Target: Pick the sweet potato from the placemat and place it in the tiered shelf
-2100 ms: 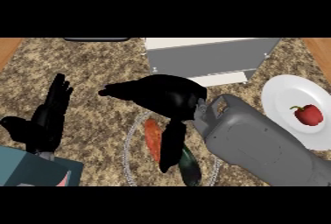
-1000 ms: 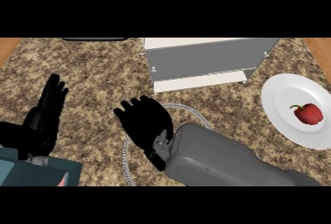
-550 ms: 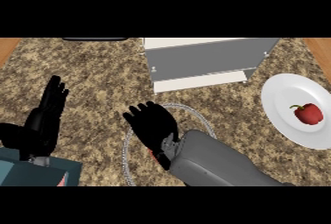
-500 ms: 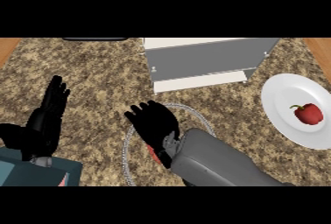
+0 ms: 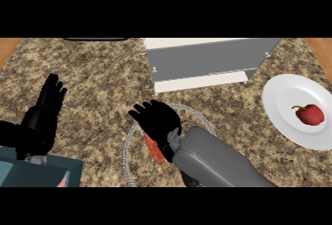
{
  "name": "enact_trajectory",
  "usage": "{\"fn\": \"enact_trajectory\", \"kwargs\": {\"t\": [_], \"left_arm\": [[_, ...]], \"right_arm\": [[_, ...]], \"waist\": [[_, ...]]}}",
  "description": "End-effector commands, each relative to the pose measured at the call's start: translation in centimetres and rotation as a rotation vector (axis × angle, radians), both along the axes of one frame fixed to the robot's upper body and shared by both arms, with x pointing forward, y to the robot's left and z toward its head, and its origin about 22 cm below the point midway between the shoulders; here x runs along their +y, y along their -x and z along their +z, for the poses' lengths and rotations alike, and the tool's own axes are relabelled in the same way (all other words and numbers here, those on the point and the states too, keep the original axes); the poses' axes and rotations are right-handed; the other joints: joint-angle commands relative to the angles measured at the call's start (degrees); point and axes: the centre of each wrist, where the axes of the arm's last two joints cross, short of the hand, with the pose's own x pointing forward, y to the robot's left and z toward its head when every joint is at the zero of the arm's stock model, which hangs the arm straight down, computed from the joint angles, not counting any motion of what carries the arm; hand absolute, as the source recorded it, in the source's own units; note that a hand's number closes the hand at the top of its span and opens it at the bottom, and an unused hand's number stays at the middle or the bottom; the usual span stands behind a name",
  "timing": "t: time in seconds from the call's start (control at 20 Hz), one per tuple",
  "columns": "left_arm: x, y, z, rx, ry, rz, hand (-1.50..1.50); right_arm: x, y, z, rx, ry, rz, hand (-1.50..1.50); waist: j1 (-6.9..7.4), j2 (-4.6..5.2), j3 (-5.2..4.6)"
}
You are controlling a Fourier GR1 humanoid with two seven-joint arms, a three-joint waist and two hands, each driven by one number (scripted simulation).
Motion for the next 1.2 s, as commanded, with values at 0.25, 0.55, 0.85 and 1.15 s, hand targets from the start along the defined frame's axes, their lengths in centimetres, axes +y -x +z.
{"fn": "enact_trajectory", "kwargs": {"t": [0.25,0.55,0.85,1.15], "left_arm": [[-0.6,0.6,-0.5,-0.008,0.006,-0.004,0.00],[-1.6,-0.5,-0.1,-0.001,-0.002,-0.019,0.00],[-1.3,-0.5,1.3,-0.008,-0.001,0.008,0.00],[-0.3,1.5,-0.7,0.018,-0.003,0.023,0.00]], "right_arm": [[0.8,0.7,-2.1,0.000,-0.031,-0.011,-1.50],[-0.4,0.0,-5.5,0.065,0.044,0.024,1.50],[-0.2,1.0,-6.9,-0.071,0.035,0.133,1.50],[-2.9,0.9,-7.1,-0.036,0.056,-0.440,1.50]], "waist": [[0.54,0.01,-0.01],[0.23,0.07,0.00],[0.33,0.09,0.01],[-1.56,-0.75,-0.03]]}}
